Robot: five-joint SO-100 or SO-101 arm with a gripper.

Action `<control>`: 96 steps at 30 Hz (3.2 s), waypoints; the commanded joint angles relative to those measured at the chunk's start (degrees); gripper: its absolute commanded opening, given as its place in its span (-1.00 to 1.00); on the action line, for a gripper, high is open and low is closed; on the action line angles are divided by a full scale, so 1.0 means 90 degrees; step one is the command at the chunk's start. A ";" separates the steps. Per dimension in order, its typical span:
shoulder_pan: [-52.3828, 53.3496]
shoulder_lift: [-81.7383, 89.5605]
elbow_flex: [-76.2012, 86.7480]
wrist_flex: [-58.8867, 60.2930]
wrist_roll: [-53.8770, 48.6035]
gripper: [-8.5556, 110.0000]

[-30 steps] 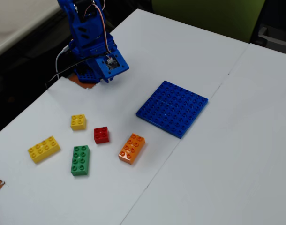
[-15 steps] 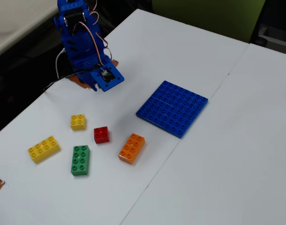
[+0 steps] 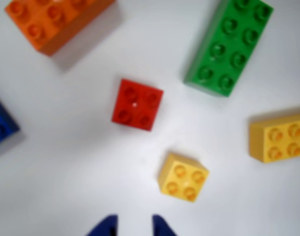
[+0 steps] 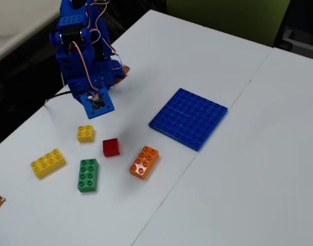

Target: Pick up the 2x2 yellow block and go up the 8x8 blue block.

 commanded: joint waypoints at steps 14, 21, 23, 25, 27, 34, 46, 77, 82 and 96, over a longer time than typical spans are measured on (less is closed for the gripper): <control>0.1133 -0.0791 0.0137 -0.1104 -0.0059 -0.69; 0.1250 -0.1055 0.0479 -0.1602 -0.0059 -0.64; 0.1299 -0.1230 0.0459 -0.1650 -0.0049 -0.64; 0.1387 -0.1357 0.0479 -0.1758 -0.0088 -0.64; 0.1494 -0.1445 0.0488 -0.1807 -0.0225 -0.59; 0.1641 -0.1514 0.0342 -0.1729 -0.0488 -0.44; 0.1709 -0.1748 0.0557 -0.2021 -0.0488 -0.47; 0.1631 -0.2500 0.0615 -0.2256 -0.0527 -0.85; 0.1602 -0.2334 0.0615 -0.2217 -0.0547 -0.85; 0.0850 -0.0840 -0.0459 -0.0557 -0.0508 -0.85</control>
